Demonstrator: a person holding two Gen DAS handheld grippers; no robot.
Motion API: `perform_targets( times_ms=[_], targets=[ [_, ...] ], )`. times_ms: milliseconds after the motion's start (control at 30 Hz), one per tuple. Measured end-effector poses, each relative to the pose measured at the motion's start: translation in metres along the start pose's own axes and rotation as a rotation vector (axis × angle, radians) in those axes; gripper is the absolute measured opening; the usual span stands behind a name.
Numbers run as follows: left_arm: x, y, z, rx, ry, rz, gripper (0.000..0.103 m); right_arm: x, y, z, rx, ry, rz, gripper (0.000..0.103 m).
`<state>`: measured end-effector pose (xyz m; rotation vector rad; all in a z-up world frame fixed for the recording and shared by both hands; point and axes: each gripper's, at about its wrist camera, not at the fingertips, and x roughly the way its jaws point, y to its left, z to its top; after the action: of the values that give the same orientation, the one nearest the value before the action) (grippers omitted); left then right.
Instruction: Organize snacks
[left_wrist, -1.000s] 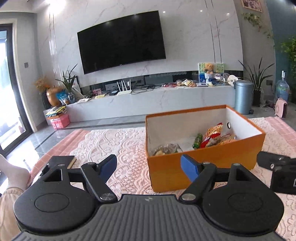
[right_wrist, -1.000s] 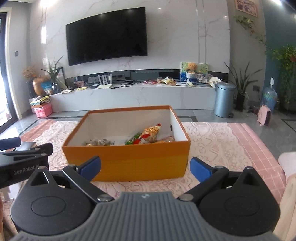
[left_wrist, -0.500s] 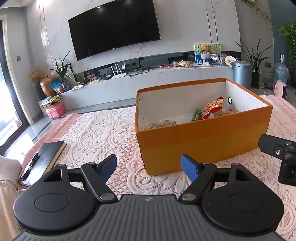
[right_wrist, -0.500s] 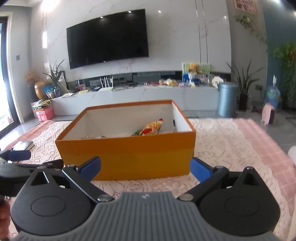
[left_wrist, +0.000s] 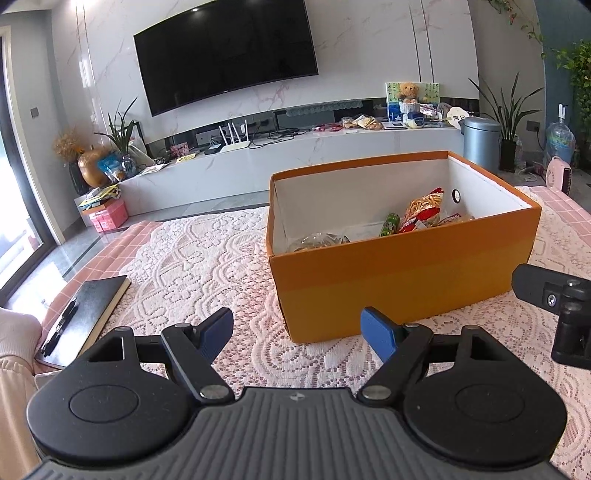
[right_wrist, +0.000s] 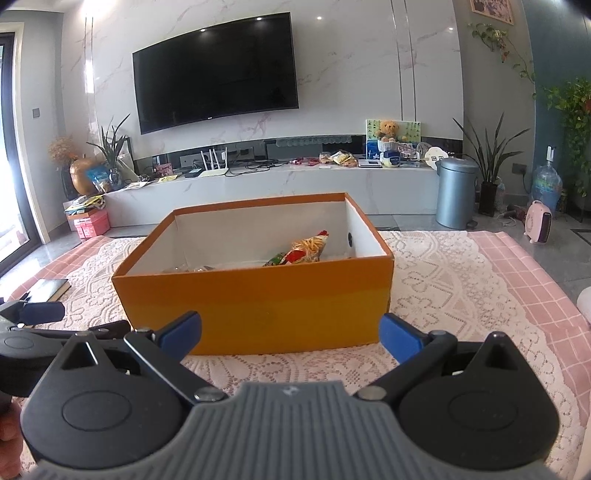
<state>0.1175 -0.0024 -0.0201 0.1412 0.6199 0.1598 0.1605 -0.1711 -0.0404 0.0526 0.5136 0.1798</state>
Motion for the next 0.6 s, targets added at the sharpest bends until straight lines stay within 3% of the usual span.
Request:
perform_targets(
  times_ms=[600],
  targets=[
    [-0.0039, 0.0022, 0.0014, -0.015, -0.002, -0.007, 0.092, -0.0045, 0.0009, -0.0021, -0.013, -0.022, -0.004, 0.099]
  ],
)
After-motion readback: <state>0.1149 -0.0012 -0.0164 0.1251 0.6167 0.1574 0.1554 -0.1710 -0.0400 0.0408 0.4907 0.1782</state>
